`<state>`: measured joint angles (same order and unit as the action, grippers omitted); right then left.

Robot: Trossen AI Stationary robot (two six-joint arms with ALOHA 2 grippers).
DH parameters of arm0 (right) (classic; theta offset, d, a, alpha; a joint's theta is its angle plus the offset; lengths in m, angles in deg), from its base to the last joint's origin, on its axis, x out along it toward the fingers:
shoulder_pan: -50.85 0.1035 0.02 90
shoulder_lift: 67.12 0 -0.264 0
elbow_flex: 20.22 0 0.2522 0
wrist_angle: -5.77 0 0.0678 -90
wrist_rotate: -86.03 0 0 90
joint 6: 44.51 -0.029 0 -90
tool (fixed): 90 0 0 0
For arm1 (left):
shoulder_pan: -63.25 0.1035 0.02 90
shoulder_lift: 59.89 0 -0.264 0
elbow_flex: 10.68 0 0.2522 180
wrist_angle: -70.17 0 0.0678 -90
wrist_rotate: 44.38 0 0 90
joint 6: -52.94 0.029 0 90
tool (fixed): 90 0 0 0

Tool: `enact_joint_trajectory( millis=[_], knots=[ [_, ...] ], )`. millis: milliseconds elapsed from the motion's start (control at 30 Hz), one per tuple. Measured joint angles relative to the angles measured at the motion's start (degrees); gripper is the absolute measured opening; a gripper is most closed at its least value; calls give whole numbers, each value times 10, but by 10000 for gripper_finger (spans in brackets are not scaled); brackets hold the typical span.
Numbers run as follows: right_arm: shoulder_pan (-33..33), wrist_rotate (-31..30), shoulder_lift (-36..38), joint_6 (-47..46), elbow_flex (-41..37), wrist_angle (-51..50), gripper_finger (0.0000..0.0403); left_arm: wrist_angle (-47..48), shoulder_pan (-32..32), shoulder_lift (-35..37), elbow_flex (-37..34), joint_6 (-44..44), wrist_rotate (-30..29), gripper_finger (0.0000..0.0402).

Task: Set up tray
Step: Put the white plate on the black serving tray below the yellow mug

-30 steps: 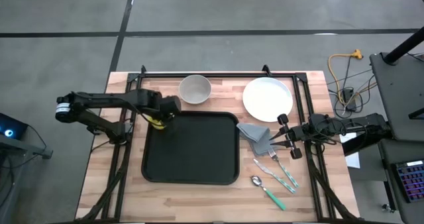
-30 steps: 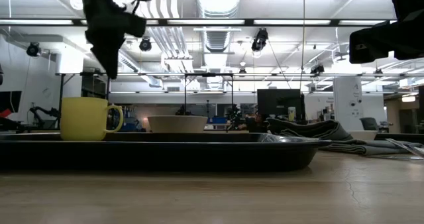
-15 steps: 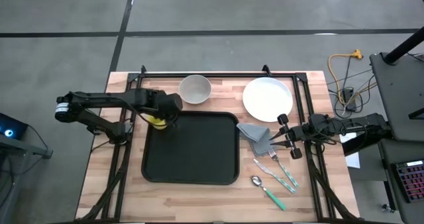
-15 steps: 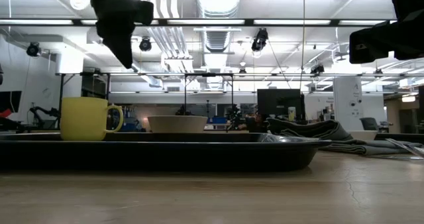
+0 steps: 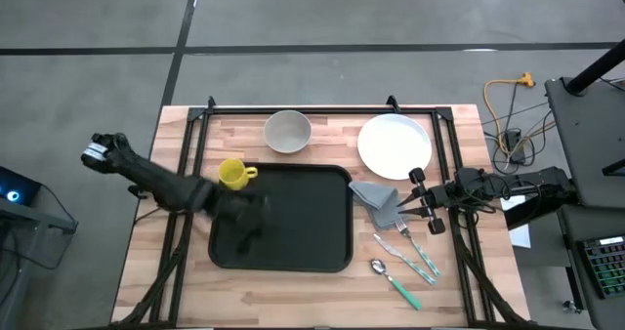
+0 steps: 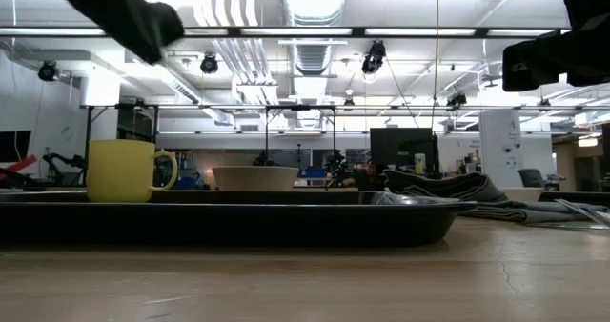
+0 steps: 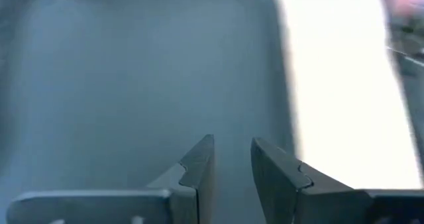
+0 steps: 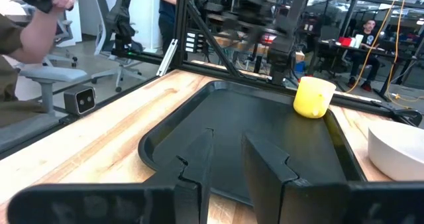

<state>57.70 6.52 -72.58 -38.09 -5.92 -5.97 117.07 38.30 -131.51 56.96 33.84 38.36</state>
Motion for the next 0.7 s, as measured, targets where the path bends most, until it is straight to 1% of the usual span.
enact_joint_trajectory(
  millis=[67, 200, 300, 400, 533, 700],
  knots=[
    [0, 0, 0, 0, 0, 0, 68, -30, -53, 0, -9, 7, 0, 79],
    [0, 0, 0, 0, 0, 0, 68, -110, -133, 4, -33, 19, -2, 79],
    [0, 0, 0, 0, 0, 0, 68, -154, -177, 14, -62, 57, -1, 79],
    [0, 0, 0, 0, 0, 0, 68, -176, -208, 36, -102, 67, 0, 79],
    [0, 0, 0, 0, 0, 0, 68, -254, -215, 107, -175, 75, -2, 79],
    [0, 0, 0, 0, 0, 0, 68, -331, -215, 242, -275, 95, -2, 79]
  ],
)
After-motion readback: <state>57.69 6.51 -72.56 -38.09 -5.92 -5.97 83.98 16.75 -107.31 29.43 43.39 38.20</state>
